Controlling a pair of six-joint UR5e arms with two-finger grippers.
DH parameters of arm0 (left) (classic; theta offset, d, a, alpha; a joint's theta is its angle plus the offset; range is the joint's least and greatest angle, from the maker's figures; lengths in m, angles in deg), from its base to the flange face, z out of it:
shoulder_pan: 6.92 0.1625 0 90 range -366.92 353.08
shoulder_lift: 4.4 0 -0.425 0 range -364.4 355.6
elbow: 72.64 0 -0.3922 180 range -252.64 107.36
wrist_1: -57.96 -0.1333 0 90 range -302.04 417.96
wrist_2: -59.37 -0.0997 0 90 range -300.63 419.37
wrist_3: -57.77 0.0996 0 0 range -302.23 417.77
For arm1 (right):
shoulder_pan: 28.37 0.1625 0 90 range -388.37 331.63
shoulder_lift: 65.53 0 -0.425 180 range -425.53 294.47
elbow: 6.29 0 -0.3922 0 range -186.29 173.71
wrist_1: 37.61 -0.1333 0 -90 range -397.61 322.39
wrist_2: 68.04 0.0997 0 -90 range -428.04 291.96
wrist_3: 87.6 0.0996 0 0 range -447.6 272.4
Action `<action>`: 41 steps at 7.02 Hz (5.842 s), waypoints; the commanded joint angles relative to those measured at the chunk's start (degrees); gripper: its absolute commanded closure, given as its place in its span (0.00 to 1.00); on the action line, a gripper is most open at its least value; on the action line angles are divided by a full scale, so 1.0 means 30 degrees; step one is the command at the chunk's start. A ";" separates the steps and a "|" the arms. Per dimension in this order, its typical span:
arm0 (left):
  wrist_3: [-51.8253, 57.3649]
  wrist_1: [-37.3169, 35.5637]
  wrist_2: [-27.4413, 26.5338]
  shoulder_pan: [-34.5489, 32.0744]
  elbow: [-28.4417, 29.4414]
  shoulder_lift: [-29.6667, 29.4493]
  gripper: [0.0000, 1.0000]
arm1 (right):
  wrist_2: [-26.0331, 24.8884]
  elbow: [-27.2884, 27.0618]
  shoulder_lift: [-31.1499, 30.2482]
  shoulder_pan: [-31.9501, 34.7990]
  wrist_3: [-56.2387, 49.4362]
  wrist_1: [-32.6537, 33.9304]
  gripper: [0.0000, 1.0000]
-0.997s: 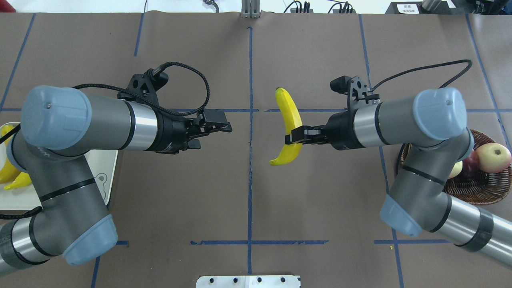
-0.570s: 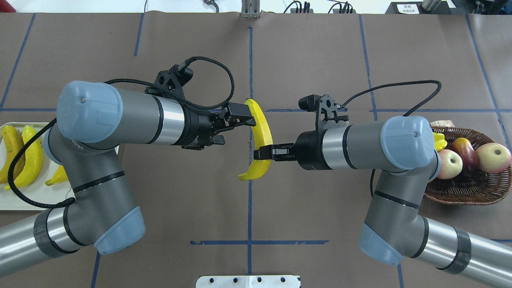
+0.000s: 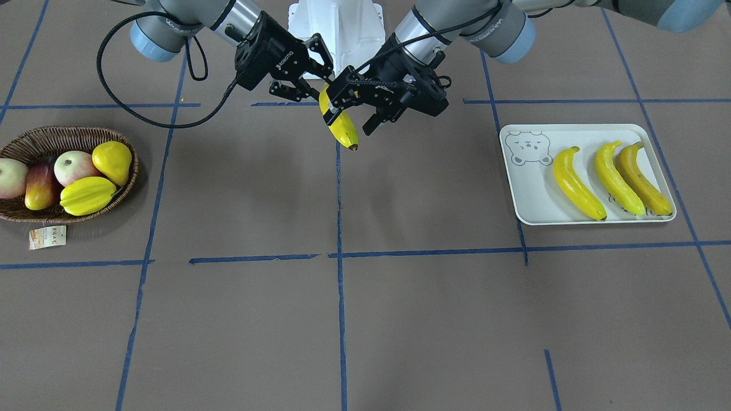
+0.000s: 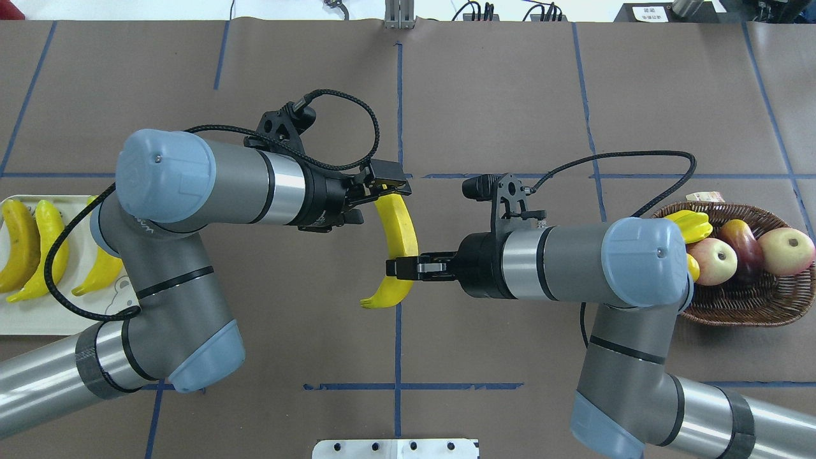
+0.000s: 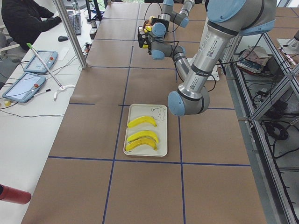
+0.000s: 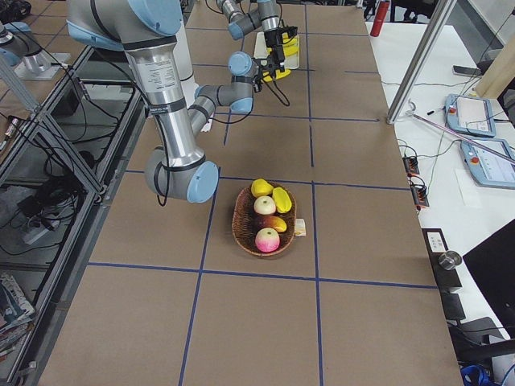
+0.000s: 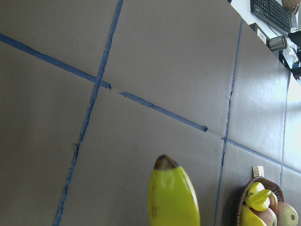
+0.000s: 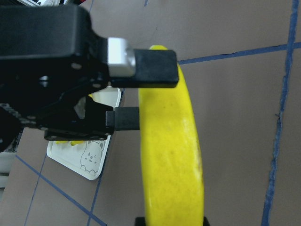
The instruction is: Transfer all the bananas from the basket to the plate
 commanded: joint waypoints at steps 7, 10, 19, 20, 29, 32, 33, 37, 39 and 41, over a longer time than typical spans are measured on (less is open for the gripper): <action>-0.0118 0.0147 -0.0005 0.0789 -0.0173 -0.0086 0.24 | -0.1138 -0.0174 -0.0154 -0.0827 -0.0001 0.0029 0.99; 0.0028 0.0147 -0.0005 0.0968 0.0118 -0.0027 1.00 | -0.1107 -0.0845 -0.0300 -0.0739 -0.0030 0.0667 0.01; 0.6365 -0.9530 0.0699 -0.1636 -0.1834 0.3237 1.00 | -0.0786 -0.4950 -0.0621 0.0751 -0.0293 0.9634 0.00; 0.7372 -0.9608 0.0756 -0.2452 -0.2017 0.4907 1.00 | -0.0786 -0.4921 -0.0768 0.0958 -0.0293 0.9726 0.00; 1.0078 -0.9375 0.0669 -0.3690 -0.0291 0.8117 0.01 | -0.0786 -0.5125 -0.1384 0.1340 -0.0323 0.9785 0.00; 1.0399 -0.9607 0.0902 -0.4651 -0.2125 0.7941 0.00 | 0.2944 -0.5213 -0.1618 0.5013 -0.3434 1.3252 0.00; 1.0458 -0.9754 0.2121 -0.5672 -0.2890 0.7999 0.00 | 0.4153 -0.5243 -0.2083 0.6714 -0.6010 1.4924 0.00; 2.3665 -0.9961 0.4531 -1.1961 -0.2200 0.9984 0.00 | 0.9793 -0.2540 -0.6831 1.4875 -1.9095 1.5264 0.00; 3.0030 -0.9903 0.9138 -1.6935 0.1243 1.0022 0.00 | 1.1806 0.1971 -0.6922 1.9454 -2.5931 1.5409 0.00; 3.2803 -0.9873 1.0161 -1.9239 0.2930 1.1037 0.00 | 1.2842 0.2756 -0.7039 2.1197 -2.6017 1.5439 0.00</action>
